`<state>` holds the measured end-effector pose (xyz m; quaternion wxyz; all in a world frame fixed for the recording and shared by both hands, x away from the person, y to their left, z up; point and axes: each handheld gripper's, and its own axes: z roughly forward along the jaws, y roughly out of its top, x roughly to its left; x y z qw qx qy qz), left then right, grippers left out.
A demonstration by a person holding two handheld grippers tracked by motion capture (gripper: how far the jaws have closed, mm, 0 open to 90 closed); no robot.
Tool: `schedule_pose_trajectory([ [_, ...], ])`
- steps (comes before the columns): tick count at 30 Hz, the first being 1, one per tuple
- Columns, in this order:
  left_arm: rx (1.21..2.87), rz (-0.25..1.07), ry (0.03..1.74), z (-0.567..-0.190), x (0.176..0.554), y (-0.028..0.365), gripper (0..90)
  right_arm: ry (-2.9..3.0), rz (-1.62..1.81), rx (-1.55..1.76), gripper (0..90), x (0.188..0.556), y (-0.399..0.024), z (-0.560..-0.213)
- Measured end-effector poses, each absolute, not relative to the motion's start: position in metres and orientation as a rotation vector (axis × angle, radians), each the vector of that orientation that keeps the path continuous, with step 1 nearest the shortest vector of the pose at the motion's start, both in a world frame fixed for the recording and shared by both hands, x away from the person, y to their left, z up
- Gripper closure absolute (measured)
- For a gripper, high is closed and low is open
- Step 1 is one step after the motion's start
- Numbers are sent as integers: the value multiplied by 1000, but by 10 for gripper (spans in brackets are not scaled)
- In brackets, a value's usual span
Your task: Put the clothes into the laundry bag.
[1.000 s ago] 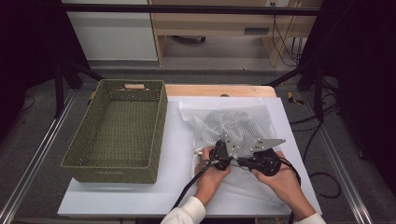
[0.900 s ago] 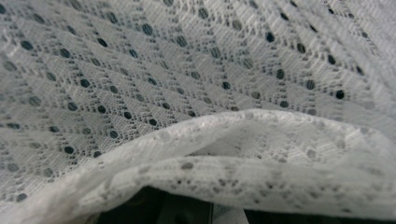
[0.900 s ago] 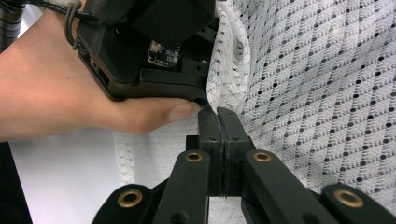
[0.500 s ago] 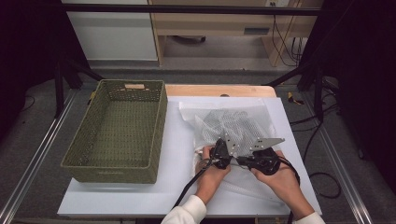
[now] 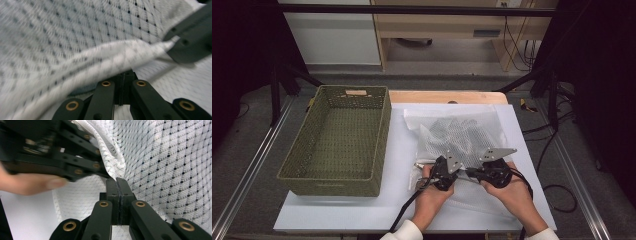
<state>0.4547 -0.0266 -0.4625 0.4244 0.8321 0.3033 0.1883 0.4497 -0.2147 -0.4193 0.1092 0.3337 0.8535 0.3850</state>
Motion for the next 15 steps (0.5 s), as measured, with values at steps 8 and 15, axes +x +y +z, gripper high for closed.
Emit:
schedule_pose_trajectory([
  [8, 2058, 473, 731, -444, 425, 6, 900, 2499, 1135, 971, 900, 449, -214, -421],
  [15, 1973, 621, 780, -415, 393, 52, 734, 2481, 1137, 950, 900, 446, -210, -422],
])
